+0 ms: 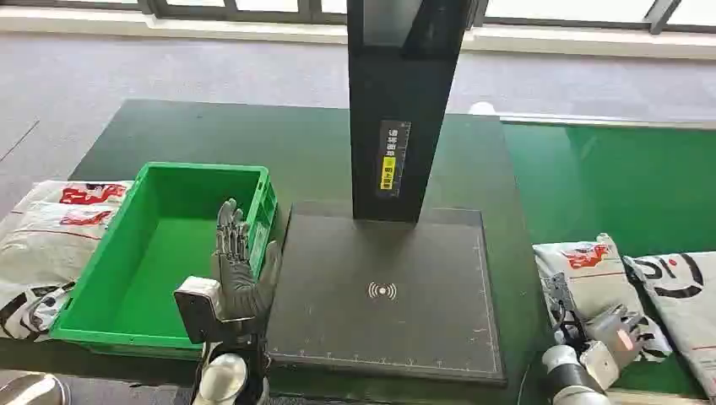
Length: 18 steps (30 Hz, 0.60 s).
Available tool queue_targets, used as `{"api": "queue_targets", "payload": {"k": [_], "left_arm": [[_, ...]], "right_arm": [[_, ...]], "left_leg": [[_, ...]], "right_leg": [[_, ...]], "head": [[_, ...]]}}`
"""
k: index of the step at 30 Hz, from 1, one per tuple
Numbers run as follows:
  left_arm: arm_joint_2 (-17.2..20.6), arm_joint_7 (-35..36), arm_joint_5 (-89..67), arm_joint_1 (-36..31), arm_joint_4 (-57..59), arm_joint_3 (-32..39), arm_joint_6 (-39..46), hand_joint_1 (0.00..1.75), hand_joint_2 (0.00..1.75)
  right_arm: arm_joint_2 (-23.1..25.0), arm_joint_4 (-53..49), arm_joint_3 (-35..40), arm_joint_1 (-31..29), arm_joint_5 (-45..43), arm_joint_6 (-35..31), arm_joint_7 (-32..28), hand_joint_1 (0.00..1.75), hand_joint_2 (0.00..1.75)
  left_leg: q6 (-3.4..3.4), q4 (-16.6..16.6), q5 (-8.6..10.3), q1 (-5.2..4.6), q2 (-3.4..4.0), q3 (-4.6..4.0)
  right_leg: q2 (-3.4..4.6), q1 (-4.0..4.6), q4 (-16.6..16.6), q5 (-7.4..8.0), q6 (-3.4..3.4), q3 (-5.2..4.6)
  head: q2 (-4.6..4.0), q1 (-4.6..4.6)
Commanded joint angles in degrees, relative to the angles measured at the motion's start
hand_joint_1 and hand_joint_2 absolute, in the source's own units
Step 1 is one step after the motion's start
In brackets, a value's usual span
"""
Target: Moved the parcel from conveyor to table for the left to box.
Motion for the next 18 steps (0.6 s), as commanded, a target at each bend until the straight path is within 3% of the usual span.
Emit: {"api": "queue_targets", "payload": {"k": [1, 4, 5, 18], "left_arm": [[-1.8, 0.2, -0.3, 1.2, 2.0, 2.9, 0.0, 0.00, 1.75], [-1.7, 0.2, -0.2, 1.3, 2.0, 2.9, 0.2, 0.00, 1.75], [-1.7, 0.2, -0.2, 1.3, 2.0, 2.9, 0.2, 0.00, 1.75], [-1.6, 0.2, 0.0, 1.2, 2.4, 2.6, 0.7, 0.00, 1.75]], "right_arm": [[-1.5, 7.1, 3.2, -1.3, 1.9, 1.5, 0.2, 0.00, 1.75], [-1.5, 7.3, 3.6, -1.5, 2.3, 2.6, 0.6, 0.00, 1.75], [-1.5, 7.3, 3.6, -1.5, 2.3, 2.6, 0.6, 1.75, 1.75], [-1.2, 6.5, 3.7, -1.2, 2.2, 0.5, 0.1, 1.75, 1.75]], "left_leg": [[-0.01, -0.1, -0.03, -0.01, 0.19, 0.17], [0.00, -0.1, -0.01, -0.02, 0.16, 0.14], [0.01, -0.2, 0.00, -0.02, 0.19, 0.18], [0.08, -0.1, 0.07, -0.02, 0.13, 0.20]], "right_leg": [[0.12, 0.00, -0.2, 0.02, -0.05, 0.14], [0.10, -0.01, -0.1, 0.04, -0.03, 0.13], [0.11, -0.01, -0.2, 0.06, -0.04, 0.16], [0.06, -0.01, -0.2, 0.13, 0.07, 0.21]], "head": [[0.02, 0.00], [0.00, 0.00], [0.02, 0.00], [0.02, 0.00]]}}
